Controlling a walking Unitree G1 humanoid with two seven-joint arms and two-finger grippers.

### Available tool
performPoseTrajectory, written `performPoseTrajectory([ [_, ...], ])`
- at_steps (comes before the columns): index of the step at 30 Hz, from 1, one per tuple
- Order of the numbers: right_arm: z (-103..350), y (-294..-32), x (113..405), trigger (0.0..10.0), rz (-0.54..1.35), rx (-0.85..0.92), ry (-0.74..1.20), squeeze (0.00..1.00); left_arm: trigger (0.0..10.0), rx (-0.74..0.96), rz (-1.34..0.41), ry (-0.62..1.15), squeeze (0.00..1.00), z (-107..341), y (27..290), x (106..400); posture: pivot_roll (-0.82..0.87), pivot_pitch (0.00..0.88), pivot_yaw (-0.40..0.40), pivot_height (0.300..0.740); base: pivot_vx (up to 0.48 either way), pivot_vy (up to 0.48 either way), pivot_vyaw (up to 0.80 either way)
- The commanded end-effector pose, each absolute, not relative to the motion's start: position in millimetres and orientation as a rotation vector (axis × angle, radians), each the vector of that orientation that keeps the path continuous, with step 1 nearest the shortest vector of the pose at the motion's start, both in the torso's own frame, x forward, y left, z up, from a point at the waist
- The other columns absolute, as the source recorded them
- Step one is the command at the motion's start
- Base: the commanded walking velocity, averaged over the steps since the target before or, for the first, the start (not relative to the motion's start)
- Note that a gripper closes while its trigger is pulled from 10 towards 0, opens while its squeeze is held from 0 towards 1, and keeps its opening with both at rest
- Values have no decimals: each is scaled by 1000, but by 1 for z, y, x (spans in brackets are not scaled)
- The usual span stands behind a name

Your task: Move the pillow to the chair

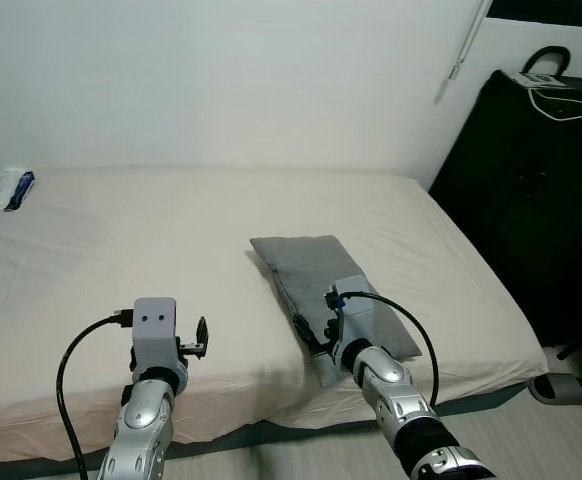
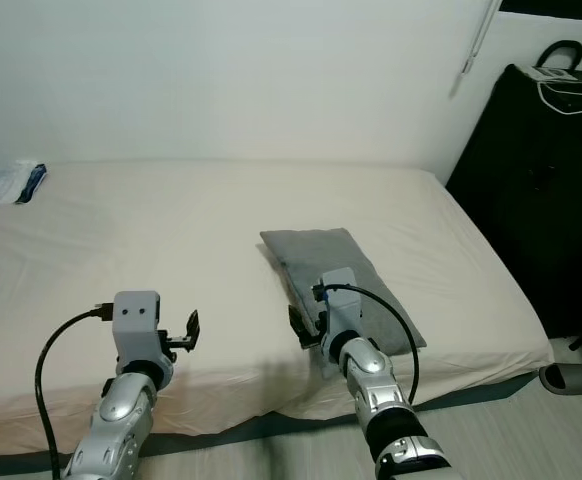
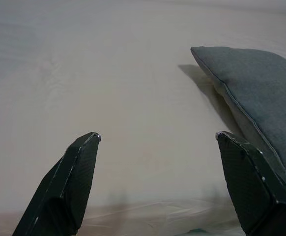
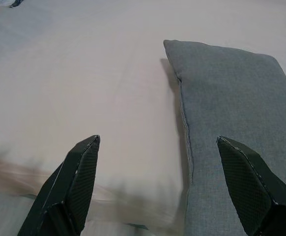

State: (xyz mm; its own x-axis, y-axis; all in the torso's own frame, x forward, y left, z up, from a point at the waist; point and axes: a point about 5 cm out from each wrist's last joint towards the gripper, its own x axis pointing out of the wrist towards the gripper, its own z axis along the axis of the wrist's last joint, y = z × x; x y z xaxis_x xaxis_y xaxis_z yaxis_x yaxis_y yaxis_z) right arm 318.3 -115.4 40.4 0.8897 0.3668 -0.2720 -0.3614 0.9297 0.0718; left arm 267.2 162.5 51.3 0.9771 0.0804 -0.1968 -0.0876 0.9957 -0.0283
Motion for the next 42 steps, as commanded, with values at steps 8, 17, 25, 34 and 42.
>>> performPoseTrajectory([
  [8, 41, -121, 319, 10000, 367, 18, 296, 0, 10000, -28, 95, 209, 0, 47, 162, 264, 60, 0, -112, 729, 0, 0, 0],
  [17, 40, -122, 321, 10000, 365, 56, 323, 0, 10000, -18, 91, 223, 0, 44, 164, 264, 59, 0, -119, 729, 0, 0, 0],
  [25, 39, -124, 320, 10000, 348, 54, 327, 0, 10000, -15, 84, 221, 0, 44, 165, 263, 60, 0, -111, 699, 0, 0, 0],
  [34, 40, -124, 321, 10000, 344, 59, 320, 0, 10000, -14, 73, 219, 0, 45, 164, 264, 58, 0, -105, 669, 0, 0, 0],
  [42, 40, -125, 321, 10000, 343, 54, 320, 0, 10000, -14, 71, 218, 0, 45, 163, 264, 59, 0, -105, 639, 0, 0, 0],
])
